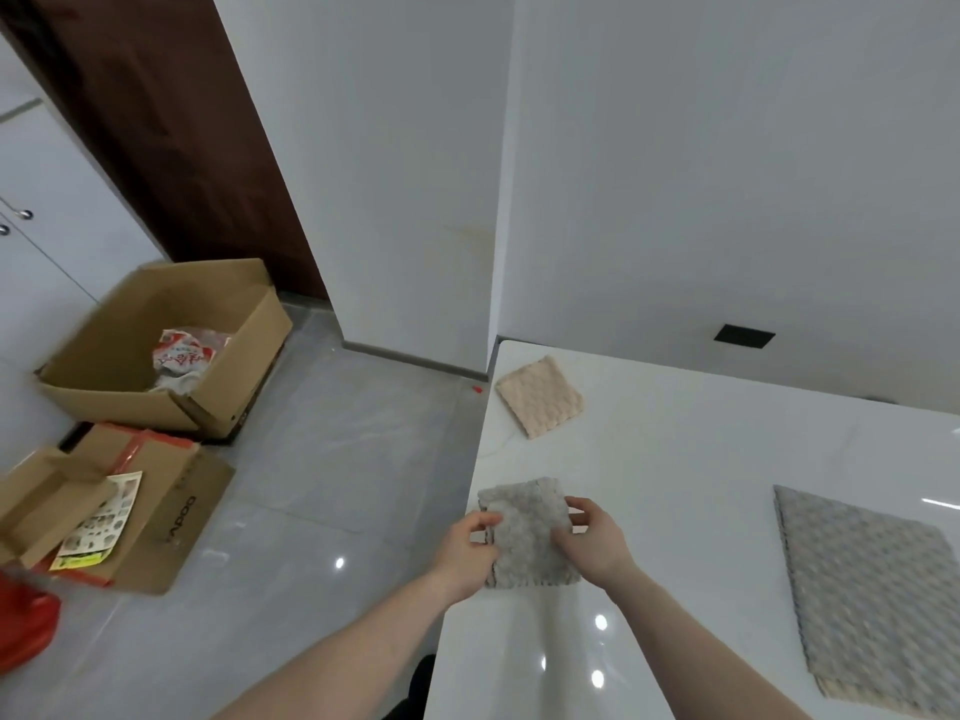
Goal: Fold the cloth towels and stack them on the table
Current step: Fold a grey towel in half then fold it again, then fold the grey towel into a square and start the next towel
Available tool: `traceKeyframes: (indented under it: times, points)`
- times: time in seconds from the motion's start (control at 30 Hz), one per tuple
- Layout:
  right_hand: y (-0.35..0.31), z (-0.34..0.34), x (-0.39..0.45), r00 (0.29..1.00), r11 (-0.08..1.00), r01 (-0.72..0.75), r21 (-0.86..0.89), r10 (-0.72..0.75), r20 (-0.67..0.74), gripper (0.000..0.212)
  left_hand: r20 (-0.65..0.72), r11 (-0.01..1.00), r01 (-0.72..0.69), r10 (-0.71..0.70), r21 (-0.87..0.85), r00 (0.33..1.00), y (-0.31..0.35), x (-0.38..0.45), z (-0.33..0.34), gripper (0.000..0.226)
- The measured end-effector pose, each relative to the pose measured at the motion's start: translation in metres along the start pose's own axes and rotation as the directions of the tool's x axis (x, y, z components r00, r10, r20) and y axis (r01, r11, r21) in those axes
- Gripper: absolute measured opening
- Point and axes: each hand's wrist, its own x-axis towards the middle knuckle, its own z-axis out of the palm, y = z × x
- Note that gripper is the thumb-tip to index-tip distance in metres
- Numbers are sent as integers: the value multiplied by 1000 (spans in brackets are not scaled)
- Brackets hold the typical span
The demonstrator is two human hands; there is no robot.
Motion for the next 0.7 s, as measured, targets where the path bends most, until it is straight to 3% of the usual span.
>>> traceKeyframes:
  times: [0.27,0.53,0.63,0.7]
  points:
    - [-13,21,40,1000,997,-8,-79,7,-6,60,84,993,98,-103,65,991,-8,35,-9,59]
    - [-7,45,66,999,983,-7,-181,-1,-42,65,195,970,90,-136,227,971,-5,71,-17,77]
    - [-6,55,65,997,963,1,-270,-23,-77,67,206,964,37,-93,264,974,-6,75,-24,74]
    - [-4,62,60,993,929,26,-370,-68,-101,65,203,946,-70,5,316,979,-5,71,-29,67]
